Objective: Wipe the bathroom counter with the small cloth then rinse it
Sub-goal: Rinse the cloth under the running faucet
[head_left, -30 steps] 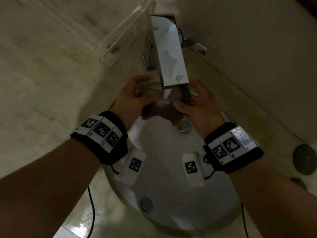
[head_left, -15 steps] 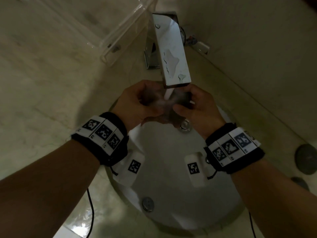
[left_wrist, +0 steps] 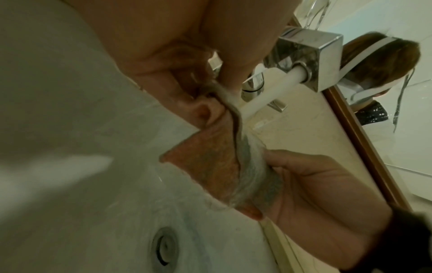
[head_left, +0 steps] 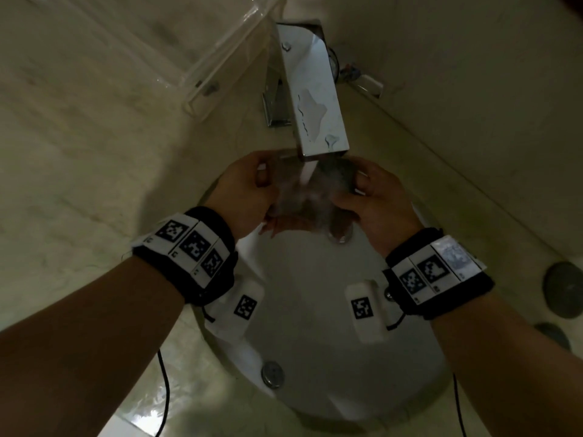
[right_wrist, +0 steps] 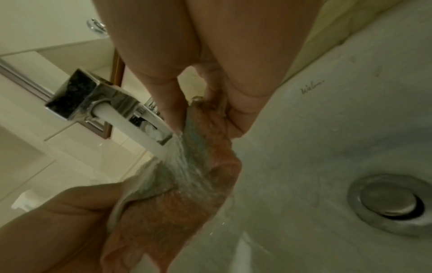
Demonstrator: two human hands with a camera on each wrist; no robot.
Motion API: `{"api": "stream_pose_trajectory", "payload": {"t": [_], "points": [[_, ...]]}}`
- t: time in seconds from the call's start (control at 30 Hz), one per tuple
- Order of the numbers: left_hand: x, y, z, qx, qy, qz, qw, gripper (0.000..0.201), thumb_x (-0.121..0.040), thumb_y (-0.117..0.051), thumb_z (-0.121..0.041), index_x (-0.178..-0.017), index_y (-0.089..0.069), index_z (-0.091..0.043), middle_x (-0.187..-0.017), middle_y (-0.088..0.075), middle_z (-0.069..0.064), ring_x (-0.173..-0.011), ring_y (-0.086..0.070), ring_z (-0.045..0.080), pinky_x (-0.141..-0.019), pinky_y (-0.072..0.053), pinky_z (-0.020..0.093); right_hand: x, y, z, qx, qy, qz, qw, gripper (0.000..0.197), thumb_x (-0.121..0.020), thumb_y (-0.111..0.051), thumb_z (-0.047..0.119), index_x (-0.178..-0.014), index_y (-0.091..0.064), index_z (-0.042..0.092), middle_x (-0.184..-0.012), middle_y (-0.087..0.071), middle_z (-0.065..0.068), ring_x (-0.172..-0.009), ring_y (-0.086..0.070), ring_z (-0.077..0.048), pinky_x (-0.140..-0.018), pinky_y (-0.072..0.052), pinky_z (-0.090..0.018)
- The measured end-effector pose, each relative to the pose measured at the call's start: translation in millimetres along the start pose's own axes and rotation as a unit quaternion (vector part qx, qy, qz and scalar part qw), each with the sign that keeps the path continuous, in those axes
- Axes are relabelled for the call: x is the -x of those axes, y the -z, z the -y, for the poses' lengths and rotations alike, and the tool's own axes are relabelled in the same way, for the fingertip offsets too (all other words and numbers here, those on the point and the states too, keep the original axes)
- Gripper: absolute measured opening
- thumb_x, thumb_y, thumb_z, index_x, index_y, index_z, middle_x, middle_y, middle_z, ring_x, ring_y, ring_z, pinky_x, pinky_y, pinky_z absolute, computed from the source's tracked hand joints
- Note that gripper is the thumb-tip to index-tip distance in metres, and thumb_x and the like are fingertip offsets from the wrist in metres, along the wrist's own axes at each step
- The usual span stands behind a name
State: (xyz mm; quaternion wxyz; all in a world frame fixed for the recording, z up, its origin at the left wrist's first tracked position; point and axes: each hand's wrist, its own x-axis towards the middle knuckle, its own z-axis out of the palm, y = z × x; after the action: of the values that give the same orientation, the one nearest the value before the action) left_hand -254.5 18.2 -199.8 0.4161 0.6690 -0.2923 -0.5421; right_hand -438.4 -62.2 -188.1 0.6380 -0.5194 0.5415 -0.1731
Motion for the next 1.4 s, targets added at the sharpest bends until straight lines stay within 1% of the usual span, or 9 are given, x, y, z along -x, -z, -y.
{"api": "stream_pose_trajectory", "payload": {"t": [0.17,0.37,0.47,0.6,0.77,0.87,1.0,1.17,1.4], "points": [[0,2,1,-0.048,-0.03,0.002,0.998,0.034,-0.082,-0.067,-0.005,-0.112,-0.071,-0.02,-0.082,-0.072,-0.005,-0.08,-0.07,0.021,-0.077,-0.057,0.037,3,0,3,0.011,0.037,0.022,0.999,0.039,-0.079,-0.061,-0.012,-0.103,-0.064,0.019,-0.098,-0.072,-0.005,-0.095,-0.07,-0.024,-0.083,-0.058,-0.044],[1,-7,3,0.045,-0.005,-0.016,0.999,0.028,-0.088,-0.062,0.004,-0.1,-0.064,-0.022,-0.077,-0.066,-0.01,-0.068,-0.063,0.011,-0.062,-0.053,0.027,10,-10,13,0.01,0.079,-0.006,0.997,0.029,-0.081,-0.057,-0.017,-0.089,-0.063,0.01,-0.079,-0.067,0.001,-0.065,-0.066,-0.003,-0.06,-0.055,-0.018],[3,-11,2,-0.054,-0.004,-0.051,0.997,0.032,-0.089,-0.068,-0.035,-0.117,-0.058,-0.024,-0.098,-0.067,-0.013,-0.086,-0.065,0.002,-0.073,-0.052,0.011,13,-15,16,0.044,0.111,-0.024,0.993,0.023,-0.083,-0.059,-0.011,-0.09,-0.066,0.01,-0.071,-0.067,0.001,-0.058,-0.065,-0.019,-0.054,-0.054,-0.029],[4,-16,-12,-0.012,0.123,-0.032,0.992,0.049,-0.089,-0.056,-0.057,-0.096,-0.07,-0.01,-0.099,-0.075,0.013,-0.092,-0.071,0.029,-0.089,-0.056,0.044,16,-23,10,0.048,0.117,-0.013,0.992,0.014,-0.088,-0.062,0.002,-0.093,-0.069,0.013,-0.071,-0.066,-0.011,-0.05,-0.06,-0.029,-0.04,-0.053,-0.043],[13,-20,-22,0.112,0.062,0.085,0.988,0.032,-0.097,-0.057,-0.031,-0.104,-0.068,-0.002,-0.102,-0.067,0.035,-0.084,-0.066,0.051,-0.078,-0.055,0.056,22,-32,5,0.096,0.123,0.093,0.983,0.024,-0.084,-0.062,-0.006,-0.104,-0.064,0.009,-0.083,-0.07,-0.007,-0.064,-0.067,-0.018,-0.06,-0.055,-0.033],[7,-16,-7,0.124,0.044,0.095,0.987,0.033,-0.088,-0.067,-0.011,-0.117,-0.063,0.004,-0.106,-0.064,0.039,-0.081,-0.063,0.042,-0.062,-0.048,0.041,20,-26,4,0.015,0.096,0.099,0.99,0.039,-0.079,-0.064,-0.013,-0.102,-0.062,0.019,-0.087,-0.07,-0.001,-0.077,-0.069,-0.01,-0.066,-0.054,-0.022],[6,-13,-3,0.137,0.042,0.056,0.988,0.03,-0.083,-0.064,-0.007,-0.111,-0.065,0.005,-0.093,-0.068,0.023,-0.082,-0.068,0.039,-0.072,-0.055,0.056,8,-11,2,0.091,0.09,-0.069,0.989,0.029,-0.08,-0.071,0.002,-0.104,-0.065,0.018,-0.089,-0.068,0.003,-0.075,-0.064,-0.005,-0.065,-0.052,-0.021],[4,-13,-2,0.167,0.076,0.053,0.982,0.049,-0.083,-0.062,-0.029,-0.125,-0.061,-0.004,-0.124,-0.062,0.029,-0.111,-0.06,0.05,-0.092,-0.045,0.072,0,-11,0,0.096,-0.021,0.036,0.995,0.057,-0.087,-0.065,0.027,-0.138,-0.04,0.019,-0.123,-0.057,-0.001,-0.107,-0.059,-0.014,-0.084,-0.05,-0.026],[5,-10,-2,0.124,0.038,0.031,0.991,0.047,-0.091,-0.051,-0.032,-0.12,-0.061,0.002,-0.1,-0.065,0.03,-0.083,-0.064,0.039,-0.071,-0.055,0.052,-2,-14,-5,-0.001,0.01,0.018,1.0,0.018,-0.089,-0.057,0.001,-0.082,-0.065,0.015,-0.072,-0.067,0.001,-0.067,-0.064,-0.008,-0.061,-0.052,-0.022]]}}
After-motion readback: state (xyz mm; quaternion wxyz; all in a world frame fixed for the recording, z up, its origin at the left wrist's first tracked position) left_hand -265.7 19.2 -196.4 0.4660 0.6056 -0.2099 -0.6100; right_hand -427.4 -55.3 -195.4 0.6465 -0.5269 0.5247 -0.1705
